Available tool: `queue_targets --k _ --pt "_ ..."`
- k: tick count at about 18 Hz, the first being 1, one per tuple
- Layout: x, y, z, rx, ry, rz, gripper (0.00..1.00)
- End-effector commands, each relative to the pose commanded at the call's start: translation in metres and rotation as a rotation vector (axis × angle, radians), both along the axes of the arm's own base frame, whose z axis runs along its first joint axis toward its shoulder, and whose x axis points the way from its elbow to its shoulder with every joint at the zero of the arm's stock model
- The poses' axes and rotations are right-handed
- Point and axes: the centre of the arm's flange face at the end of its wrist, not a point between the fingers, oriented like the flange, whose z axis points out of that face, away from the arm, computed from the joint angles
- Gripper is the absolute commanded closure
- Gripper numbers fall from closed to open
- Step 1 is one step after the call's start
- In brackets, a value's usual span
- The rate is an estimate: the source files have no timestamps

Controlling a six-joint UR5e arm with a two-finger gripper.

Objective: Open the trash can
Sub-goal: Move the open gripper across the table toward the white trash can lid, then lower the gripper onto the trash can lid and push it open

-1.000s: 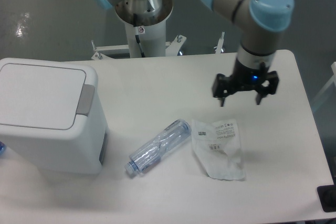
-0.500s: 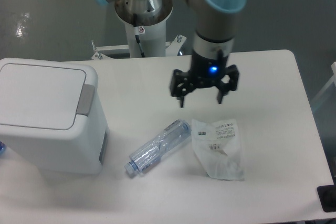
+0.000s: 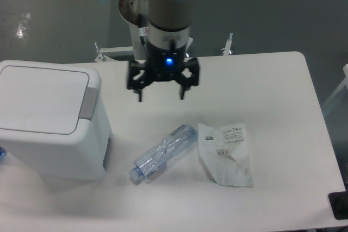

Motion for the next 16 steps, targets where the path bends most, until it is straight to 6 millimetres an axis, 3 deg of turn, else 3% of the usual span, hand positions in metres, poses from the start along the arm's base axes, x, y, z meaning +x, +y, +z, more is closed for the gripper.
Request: queue_targets --k 5,16 --pt "0.027 0.014 0.003 0.005 -0.003 -0.019 0.00" --pt "0.041 0.030 -0.005 0.022 -0.015 -0.020 0.00"
